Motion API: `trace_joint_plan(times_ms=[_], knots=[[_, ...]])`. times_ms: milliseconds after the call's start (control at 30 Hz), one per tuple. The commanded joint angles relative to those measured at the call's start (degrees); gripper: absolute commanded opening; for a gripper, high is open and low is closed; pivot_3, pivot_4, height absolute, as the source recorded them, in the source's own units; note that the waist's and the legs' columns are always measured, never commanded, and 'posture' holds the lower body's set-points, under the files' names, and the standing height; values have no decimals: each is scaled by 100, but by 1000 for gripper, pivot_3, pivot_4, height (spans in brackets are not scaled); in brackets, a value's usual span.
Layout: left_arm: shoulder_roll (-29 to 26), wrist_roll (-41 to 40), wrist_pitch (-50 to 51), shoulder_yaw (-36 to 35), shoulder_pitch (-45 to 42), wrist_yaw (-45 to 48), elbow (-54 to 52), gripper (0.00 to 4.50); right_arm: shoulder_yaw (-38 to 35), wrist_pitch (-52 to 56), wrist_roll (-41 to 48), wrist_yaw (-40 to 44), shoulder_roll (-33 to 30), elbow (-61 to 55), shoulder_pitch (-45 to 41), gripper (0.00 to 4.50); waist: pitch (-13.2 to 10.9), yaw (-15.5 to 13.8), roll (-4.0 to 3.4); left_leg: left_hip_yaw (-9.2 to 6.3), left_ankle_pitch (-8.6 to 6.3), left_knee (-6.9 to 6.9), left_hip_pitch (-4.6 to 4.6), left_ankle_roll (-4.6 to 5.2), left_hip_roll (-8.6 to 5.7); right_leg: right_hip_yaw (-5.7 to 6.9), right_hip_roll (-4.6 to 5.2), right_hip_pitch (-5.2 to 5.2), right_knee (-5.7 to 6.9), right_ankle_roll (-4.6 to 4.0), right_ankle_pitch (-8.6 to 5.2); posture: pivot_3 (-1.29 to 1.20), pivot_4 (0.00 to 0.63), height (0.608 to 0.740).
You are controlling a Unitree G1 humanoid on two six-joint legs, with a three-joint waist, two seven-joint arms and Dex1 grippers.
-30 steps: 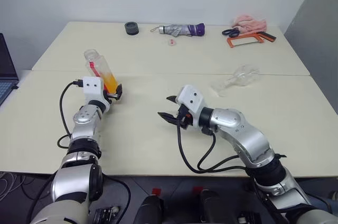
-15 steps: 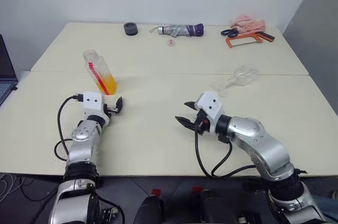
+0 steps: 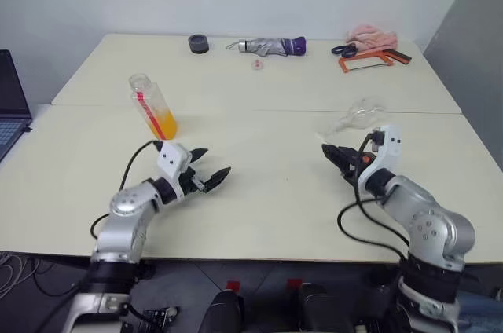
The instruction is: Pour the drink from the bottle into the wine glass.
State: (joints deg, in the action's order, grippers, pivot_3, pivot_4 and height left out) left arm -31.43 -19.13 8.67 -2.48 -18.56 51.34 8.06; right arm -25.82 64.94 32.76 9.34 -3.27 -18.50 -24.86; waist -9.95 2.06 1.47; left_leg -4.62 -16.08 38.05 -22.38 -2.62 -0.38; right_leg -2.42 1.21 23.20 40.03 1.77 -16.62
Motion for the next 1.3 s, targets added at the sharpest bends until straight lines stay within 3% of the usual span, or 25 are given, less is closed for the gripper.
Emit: trace_joint_plan(times_ms=[33, 233, 600, 1033, 1133, 1300], knots=[[-376, -478, 476, 169, -313, 1127, -280, 4459, -832, 111, 512, -422, 75, 765, -561, 2958, -1, 6, -5, 1, 0, -4, 0, 0, 0, 0, 0, 0, -3, 0, 0, 0, 150, 740], [-799, -389, 508, 527, -827, 2190, -135, 4459, -1362, -362, 784, -460, -201, 2537, -1246, 2958, -5, 78, -15, 16, -1, -11, -3, 2, 0, -2, -1, 3, -5, -3, -1, 0, 150, 740], [-610, -294, 403, 546, -973, 2263, 105, 4459, -1424, -1934, 732, 119, -802, 5447, -2303, 2958, -8, 141, -20, 22, -2, -10, -3, 3, 4, -6, -1, 4, -4, -3, -1, 0, 150, 740], [-527, -197, 211, 565, -1005, 2354, 277, 4459, -943, -3190, 358, 842, -1055, 7794, -3412, 2958, -8, 170, -20, 22, -1, -10, -4, 3, 9, -7, 0, 4, -4, -3, -1, 0, 150, 740], [-508, -170, 224, 585, -1032, 2332, 250, 4500, -892, -3408, 307, 884, -1025, 8147, -3622, 2365, -8, 182, -21, 20, -1, -10, -6, 3, 11, -7, 0, 5, -5, -3, -1, 0, 150, 740], [-488, -127, 228, 612, -999, 2277, 165, 4500, -865, -3548, 309, 984, -992, 8397, -3769, 593, -9, 197, -21, 18, -1, -9, -8, 2, 14, -9, 7, 4, -6, -3, -1, 0, 150, 740]])
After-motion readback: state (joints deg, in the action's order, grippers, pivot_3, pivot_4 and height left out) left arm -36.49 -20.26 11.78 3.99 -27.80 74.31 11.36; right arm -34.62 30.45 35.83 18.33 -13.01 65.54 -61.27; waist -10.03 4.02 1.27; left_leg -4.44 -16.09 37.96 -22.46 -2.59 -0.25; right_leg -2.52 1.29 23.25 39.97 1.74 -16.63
